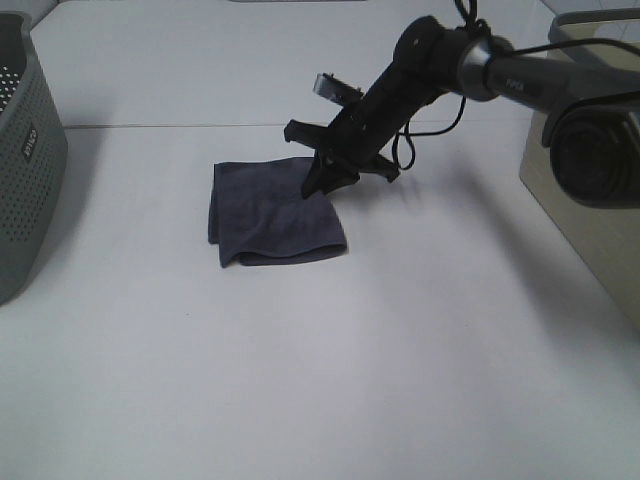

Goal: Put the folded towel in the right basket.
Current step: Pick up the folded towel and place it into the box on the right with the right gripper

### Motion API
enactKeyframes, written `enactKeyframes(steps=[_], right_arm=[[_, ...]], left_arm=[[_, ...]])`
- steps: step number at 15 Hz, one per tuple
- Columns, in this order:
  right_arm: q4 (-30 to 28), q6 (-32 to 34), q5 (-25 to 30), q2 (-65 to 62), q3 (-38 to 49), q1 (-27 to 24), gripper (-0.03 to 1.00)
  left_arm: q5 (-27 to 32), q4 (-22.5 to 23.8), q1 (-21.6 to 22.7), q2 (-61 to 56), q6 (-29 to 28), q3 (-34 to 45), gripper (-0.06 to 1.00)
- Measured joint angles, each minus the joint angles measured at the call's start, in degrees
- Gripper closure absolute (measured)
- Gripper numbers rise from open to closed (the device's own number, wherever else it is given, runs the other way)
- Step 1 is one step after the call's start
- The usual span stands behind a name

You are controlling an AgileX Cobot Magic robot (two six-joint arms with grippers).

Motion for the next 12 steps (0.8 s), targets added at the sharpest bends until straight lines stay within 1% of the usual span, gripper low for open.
enactKeyframes(steps=[2, 3, 4, 6, 7, 10, 12], right_arm=[[-2.8, -0.6, 3.6, -8.3, 0.1, -1.3, 0.91], [-3.4, -0.6, 4.3, -10.4, 0.1, -1.7, 0.91], [-5.3, -0.6, 6.5, -15.4, 0.0, -3.0, 0.91], [-8.3, -0.6, 8.3, -23.8, 0.0, -6.8, 0.91], [-8.9, -0.6, 8.4, -27.3, 0.0, -9.4, 0.91], [-11.2, -0.6, 8.5, -38.1, 0.0, -20.6, 0.91], [-16.1, -0.6, 8.5, -43.0, 0.2, -27.6, 0.91]], left_arm=[[0.0, 0.0, 0.0, 0.0, 0.0, 0.0, -0.05], [0.0, 0.0, 0.0, 0.0, 0.0, 0.0, -0.05], [0.0, 0.0, 0.0, 0.0, 0.0, 0.0, -0.05], [0.0, 0.0, 0.0, 0.0, 0.0, 0.0, -0.05], [0.0, 0.0, 0.0, 0.0, 0.0, 0.0, -0.05], [0.0, 0.0, 0.0, 0.0, 0.0, 0.0, -0.05], [0.0, 0.0, 0.0, 0.0, 0.0, 0.0, -0.05]])
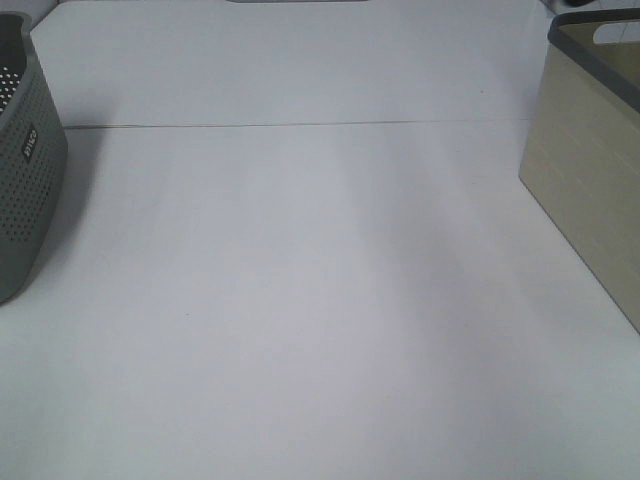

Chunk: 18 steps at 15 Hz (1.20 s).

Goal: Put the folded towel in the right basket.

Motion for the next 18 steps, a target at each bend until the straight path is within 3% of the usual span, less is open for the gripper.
enactKeyframes(steps=[1, 3, 7, 9, 10, 12, 13, 14, 18], right_arm=[[-2.0, -0.1, 0.1, -2.5, 2.1, -5.2, 0.91], [-2.5, -1.5, 0.2, -3.0, 7.0, -9.6, 0.91], [-5.4, -6.5, 0.5, -1.6, 20.2, -11.4, 0.91], [-7.8, -1.4, 0.8, 1.8, 22.9, -11.4, 0.86], [-8.0, 0.0, 0.8, 2.9, 23.0, -11.4, 0.7], [-7.1, 0.3, 0.7, 6.5, 23.2, -11.4, 0.25], [-5.9, -0.2, 0.7, 7.4, 23.3, -11.4, 0.1], [-5.3, -0.3, 0.7, 7.9, 23.3, -11.3, 0.01], [-6.0, -1.5, 0.6, 3.6, 23.3, -9.1, -0.01]], left_arm=[[0.0, 0.0, 0.0, 0.0, 0.0, 0.0, -0.05], [0.0, 0.0, 0.0, 0.0, 0.0, 0.0, -0.05], [0.0, 0.0, 0.0, 0.0, 0.0, 0.0, -0.05], [0.0, 0.0, 0.0, 0.0, 0.0, 0.0, -0.05], [0.0, 0.0, 0.0, 0.0, 0.0, 0.0, -0.05], [0.0, 0.0, 0.0, 0.0, 0.0, 0.0, -0.05], [0.0, 0.0, 0.0, 0.0, 0.0, 0.0, -0.05], [0.0, 0.0, 0.0, 0.0, 0.0, 0.0, -0.05], [0.0, 0.0, 0.0, 0.0, 0.0, 0.0, -0.05]])
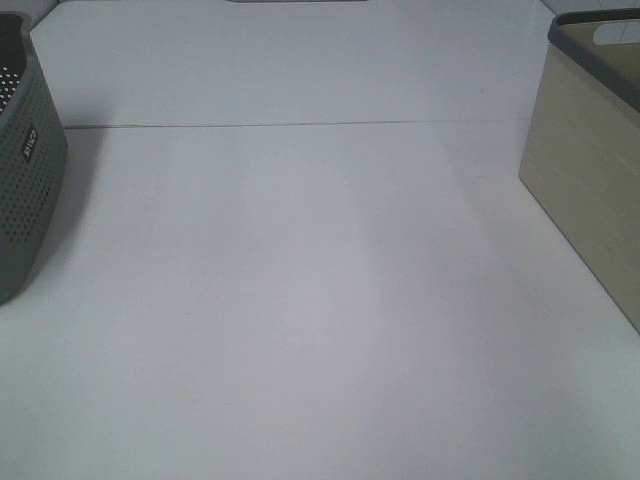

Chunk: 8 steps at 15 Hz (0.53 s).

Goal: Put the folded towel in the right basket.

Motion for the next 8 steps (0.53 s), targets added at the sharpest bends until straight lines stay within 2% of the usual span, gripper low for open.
enactKeyframes(steps=[4, 6, 8], right_arm=[[-2.0, 5.5, -0.3, -10.4, 0.6, 13.7, -0.01], [-5.5, 6.5, -0.5, -18.1, 6.6, 17.7, -0.01], [-6.0, 6.5, -0.6, -31.0, 18.7, 19.6, -0.01]], left_arm=[[0.0, 0.0, 0.0, 0.0, 0.0, 0.0, -0.05], [0.0, 0.0, 0.0, 0.0, 0.0, 0.0, -0.05], [0.0, 0.0, 0.0, 0.0, 0.0, 0.0, -0.05]])
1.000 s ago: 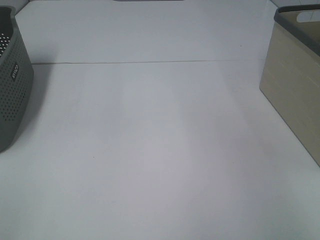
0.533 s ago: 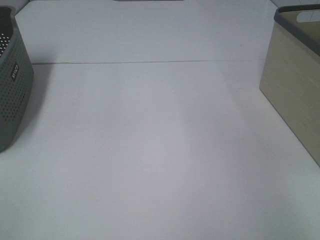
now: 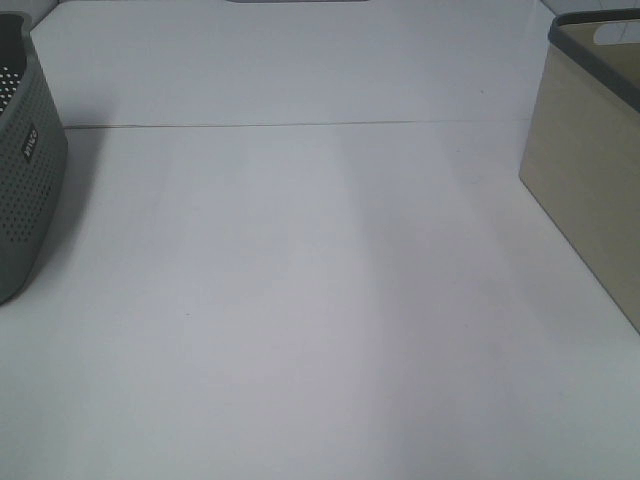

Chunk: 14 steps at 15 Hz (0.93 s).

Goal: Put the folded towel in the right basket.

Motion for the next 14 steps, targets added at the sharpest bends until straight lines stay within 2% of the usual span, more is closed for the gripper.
enactKeyframes(steps=[5, 6, 7, 10, 14], right_arm=[[0.2, -1.1, -0.8, -39.1, 36.0, 0.2, -0.01], [0.2, -1.4, -0.9, -42.2, 38.4, 0.2, -0.01], [-0.1, -1.5, -1.0, -56.2, 48.0, 0.2, -0.01], [-0.3, -1.6, -2.6, -71.1, 57.9, 0.2, -0.01], [-0.2, -1.9, -4.9, -81.6, 64.3, 0.2, -0.01]], left_arm=[[0.0, 0.0, 0.0, 0.0, 0.0, 0.0, -0.05], [0.0, 0.0, 0.0, 0.0, 0.0, 0.0, -0.05], [0.0, 0.0, 0.0, 0.0, 0.0, 0.0, -0.05], [0.0, 0.0, 0.0, 0.0, 0.0, 0.0, -0.05], [0.0, 0.0, 0.0, 0.0, 0.0, 0.0, -0.05]])
